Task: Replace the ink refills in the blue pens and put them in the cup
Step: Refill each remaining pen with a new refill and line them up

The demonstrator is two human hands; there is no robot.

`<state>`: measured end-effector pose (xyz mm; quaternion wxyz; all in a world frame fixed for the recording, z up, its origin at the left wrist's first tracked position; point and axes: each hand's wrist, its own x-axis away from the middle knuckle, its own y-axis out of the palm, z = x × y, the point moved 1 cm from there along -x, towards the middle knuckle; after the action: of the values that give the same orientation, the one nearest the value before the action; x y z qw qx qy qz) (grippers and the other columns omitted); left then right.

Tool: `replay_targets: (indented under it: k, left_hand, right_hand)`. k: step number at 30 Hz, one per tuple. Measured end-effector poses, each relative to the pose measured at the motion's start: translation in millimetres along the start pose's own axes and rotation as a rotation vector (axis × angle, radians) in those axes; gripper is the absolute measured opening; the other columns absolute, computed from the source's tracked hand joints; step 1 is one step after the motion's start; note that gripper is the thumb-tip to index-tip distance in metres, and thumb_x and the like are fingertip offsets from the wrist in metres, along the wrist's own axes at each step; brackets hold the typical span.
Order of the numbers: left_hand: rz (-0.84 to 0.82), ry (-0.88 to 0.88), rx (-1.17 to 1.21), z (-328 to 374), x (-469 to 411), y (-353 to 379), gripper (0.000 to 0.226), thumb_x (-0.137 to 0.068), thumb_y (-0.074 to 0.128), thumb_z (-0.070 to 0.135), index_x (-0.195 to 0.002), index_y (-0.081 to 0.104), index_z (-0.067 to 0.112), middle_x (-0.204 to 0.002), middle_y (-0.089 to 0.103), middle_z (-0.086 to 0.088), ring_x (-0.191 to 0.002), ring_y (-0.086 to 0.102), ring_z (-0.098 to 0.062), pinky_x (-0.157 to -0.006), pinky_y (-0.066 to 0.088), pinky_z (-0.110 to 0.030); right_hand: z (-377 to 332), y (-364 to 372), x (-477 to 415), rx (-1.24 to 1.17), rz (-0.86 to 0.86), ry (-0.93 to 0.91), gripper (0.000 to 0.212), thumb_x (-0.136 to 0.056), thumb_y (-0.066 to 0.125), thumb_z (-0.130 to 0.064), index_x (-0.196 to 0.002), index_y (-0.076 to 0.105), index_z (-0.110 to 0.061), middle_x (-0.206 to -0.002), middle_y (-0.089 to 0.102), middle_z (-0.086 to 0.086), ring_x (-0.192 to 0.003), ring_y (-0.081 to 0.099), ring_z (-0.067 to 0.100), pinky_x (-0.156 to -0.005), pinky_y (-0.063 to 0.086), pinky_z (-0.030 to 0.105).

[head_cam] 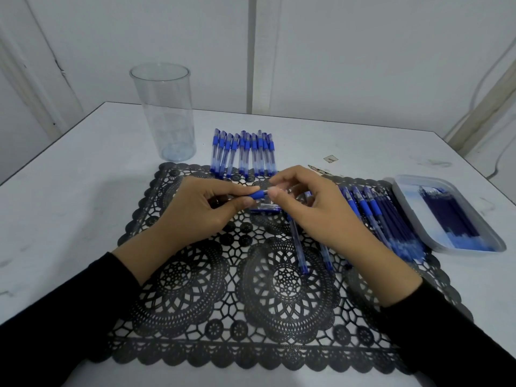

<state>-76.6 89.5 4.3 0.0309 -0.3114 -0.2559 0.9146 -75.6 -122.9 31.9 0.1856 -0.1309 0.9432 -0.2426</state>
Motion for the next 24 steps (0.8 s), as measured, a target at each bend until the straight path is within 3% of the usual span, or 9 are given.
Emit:
replay_targets:
  k: [2, 5, 9, 12, 17, 21, 24]
  left_hand:
    - [-0.009, 0.011, -0.009, -0.7, 0.0, -0.1, 0.026, -0.085, 0.075, 0.026, -0.111, 0.071, 0.032, -0.08, 0.077, 0.003, -0.058, 0.066, -0.032, -0.051, 0.052, -0.05]
    - [-0.002, 0.018, -0.019, -1.7, -0.3, -0.4, 0.029, -0.084, 0.075, 0.022, -0.112, 0.07, 0.027, -0.081, 0.077, 0.003, -0.056, 0.066, -0.03, -0.05, 0.051, -0.048]
    - [-0.012, 0.022, -0.029, -2.1, -0.1, -0.3, 0.029, -0.084, 0.074, 0.023, -0.112, 0.07, 0.027, -0.079, 0.077, 0.002, -0.055, 0.065, -0.029, -0.05, 0.051, -0.047]
    - [-0.005, 0.011, -0.034, -1.2, -0.2, -0.4, 0.028, -0.083, 0.074, 0.024, -0.111, 0.07, 0.029, -0.077, 0.077, 0.002, -0.053, 0.063, -0.028, -0.05, 0.049, -0.046]
    - [-0.01, 0.004, -0.038, -0.4, 0.0, -0.7, 0.028, -0.082, 0.073, 0.028, -0.11, 0.07, 0.03, -0.078, 0.076, 0.007, -0.054, 0.064, -0.026, -0.053, 0.051, -0.044]
    - [-0.001, -0.047, -0.046, -4.0, -0.1, -3.5, 0.029, -0.083, 0.075, 0.02, -0.111, 0.071, 0.026, -0.084, 0.075, 0.014, -0.066, 0.069, -0.012, -0.061, 0.057, -0.028]
    - [0.008, -0.087, -0.062, -7.3, -0.1, -7.2, 0.028, -0.083, 0.074, 0.023, -0.111, 0.073, 0.022, -0.088, 0.074, 0.015, -0.071, 0.07, -0.004, -0.068, 0.058, -0.022]
  right_hand:
    - [1.3, 0.3, -0.4, 0.004, -0.007, -0.001, 0.009, -0.093, 0.064, -0.02, -0.101, 0.068, -0.023, -0.081, 0.06, -0.019, -0.069, 0.051, -0.002, -0.062, 0.038, 0.008]
    - [1.8, -1.0, -0.8, -0.02, -0.025, 0.018, 0.017, -0.091, 0.066, -0.02, -0.106, 0.067, -0.029, -0.096, 0.064, -0.019, -0.073, 0.051, -0.002, -0.062, 0.039, 0.008]
    - [1.9, -0.9, -0.3, 0.006, -0.007, 0.013, 0.011, -0.092, 0.064, -0.019, -0.1, 0.069, -0.026, -0.085, 0.061, -0.018, -0.071, 0.05, 0.001, -0.06, 0.038, 0.009]
    - [2.3, -1.0, -0.5, -0.005, -0.012, 0.011, 0.015, -0.091, 0.065, -0.017, -0.102, 0.067, -0.027, -0.091, 0.063, -0.019, -0.072, 0.051, 0.001, -0.061, 0.039, 0.01]
    - [4.4, -1.5, -1.3, 0.004, 0.008, 0.015, 0.007, -0.092, 0.065, -0.018, -0.095, 0.07, -0.021, -0.067, 0.054, -0.028, -0.059, 0.047, -0.003, -0.055, 0.037, 0.008]
    - [10.2, -6.4, -2.6, -0.052, 0.075, 0.051, 0.008, -0.09, 0.068, -0.016, -0.094, 0.071, -0.022, -0.075, 0.06, -0.022, -0.069, 0.052, 0.006, -0.064, 0.051, 0.023]
    - [12.8, -5.7, -0.3, 0.045, 0.042, 0.041, 0.008, -0.087, 0.071, -0.014, -0.09, 0.069, -0.021, -0.075, 0.061, -0.019, -0.065, 0.05, 0.005, -0.062, 0.047, 0.015]
